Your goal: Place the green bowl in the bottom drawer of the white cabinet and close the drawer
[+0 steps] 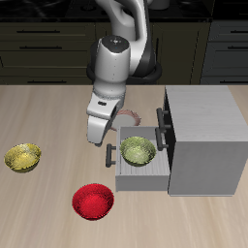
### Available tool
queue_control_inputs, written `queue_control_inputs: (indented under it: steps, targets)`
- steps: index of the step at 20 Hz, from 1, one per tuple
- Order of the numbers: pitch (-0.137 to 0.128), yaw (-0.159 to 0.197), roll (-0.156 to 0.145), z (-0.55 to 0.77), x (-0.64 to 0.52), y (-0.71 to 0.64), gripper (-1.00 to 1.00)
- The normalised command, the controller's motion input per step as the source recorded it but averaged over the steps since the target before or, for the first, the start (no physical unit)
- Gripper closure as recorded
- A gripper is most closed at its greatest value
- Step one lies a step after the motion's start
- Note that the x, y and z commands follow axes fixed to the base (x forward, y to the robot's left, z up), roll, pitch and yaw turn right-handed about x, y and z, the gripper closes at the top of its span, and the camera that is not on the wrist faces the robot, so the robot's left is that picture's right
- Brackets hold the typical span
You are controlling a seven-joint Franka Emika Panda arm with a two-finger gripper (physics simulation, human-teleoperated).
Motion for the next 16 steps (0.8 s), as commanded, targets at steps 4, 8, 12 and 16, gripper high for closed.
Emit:
queue_control_inputs:
  steps: [4, 8, 12, 16]
  targets:
    - [0.035, 0.076, 0.033, -0.19, -0.11, 0.01, -1.00]
    - [-0.011, 0.046, 0.051, -0.04, -0.06, 0.05, -1.00]
    - [0.006, 0.038, 0.028, -0.08, -0.06, 0.00, -1.00]
    - [-0.007, -0.005, 0.003, -0.08, 0.00, -0.07, -1.00]
